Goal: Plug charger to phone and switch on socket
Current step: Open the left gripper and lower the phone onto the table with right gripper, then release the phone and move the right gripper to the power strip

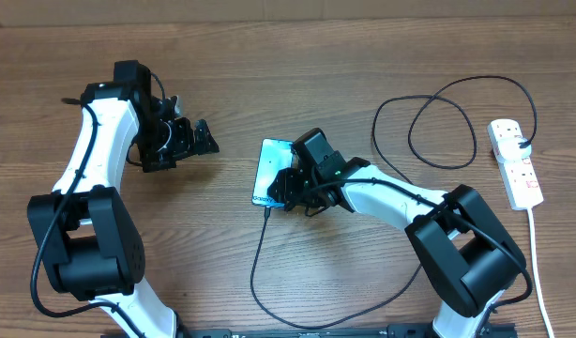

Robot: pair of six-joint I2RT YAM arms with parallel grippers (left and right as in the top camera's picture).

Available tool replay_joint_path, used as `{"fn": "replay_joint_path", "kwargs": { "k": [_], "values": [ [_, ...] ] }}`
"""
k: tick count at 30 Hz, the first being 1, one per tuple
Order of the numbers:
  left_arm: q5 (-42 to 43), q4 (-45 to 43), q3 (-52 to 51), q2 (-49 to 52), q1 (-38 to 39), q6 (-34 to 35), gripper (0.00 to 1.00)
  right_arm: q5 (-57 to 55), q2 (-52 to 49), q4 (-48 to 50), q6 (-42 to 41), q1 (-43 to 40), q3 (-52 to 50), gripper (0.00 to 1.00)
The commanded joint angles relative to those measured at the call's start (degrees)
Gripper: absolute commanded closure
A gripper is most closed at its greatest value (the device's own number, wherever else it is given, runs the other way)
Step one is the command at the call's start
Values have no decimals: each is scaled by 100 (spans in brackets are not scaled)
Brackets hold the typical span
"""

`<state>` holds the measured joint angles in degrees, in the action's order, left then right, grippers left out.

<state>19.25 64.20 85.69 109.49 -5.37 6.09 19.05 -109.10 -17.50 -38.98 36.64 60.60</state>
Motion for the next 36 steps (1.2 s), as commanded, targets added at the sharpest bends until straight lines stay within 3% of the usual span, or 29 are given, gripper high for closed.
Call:
{"fn": "replay_joint_path", "kwargs": {
  "k": [1,11,16,18,20,28,30,31,32,33,36],
  "values": [
    [-37,-4,35,-129,-22,79,0,-361,-118,-103,-9,-144,-107,45],
    [-37,-4,35,-129,-22,79,0,-367,-4,-317,-70,-197,-55,30],
    [-37,-4,35,-129,-22,79,0,-1049,522,-730,-66,-201,-35,25],
    [-37,-4,35,-129,-22,79,0,-1108,708,-839,-44,-201,-35,16],
    [-37,-4,35,-129,-22,79,0,-1115,828,-870,-44,-214,-35,0],
    [-37,-4,35,-129,-22,79,0,-1099,837,-839,-44,-238,-37,0],
    [-37,-4,35,-129,-22,79,0,-1086,837,-916,-20,-238,-37,9],
    [-37,-4,35,-129,-22,79,0,-1086,857,-1029,-24,-249,-15,20],
    [-37,-4,35,-129,-22,79,0,-1086,896,-1185,-26,-284,35,43],
    [-37,-4,33,-129,-22,79,0,-1086,1040,-1491,-31,-398,175,96],
    [-37,-4,35,-129,-22,79,1,-1088,1405,-1961,-24,-645,382,96]
  ]
}}
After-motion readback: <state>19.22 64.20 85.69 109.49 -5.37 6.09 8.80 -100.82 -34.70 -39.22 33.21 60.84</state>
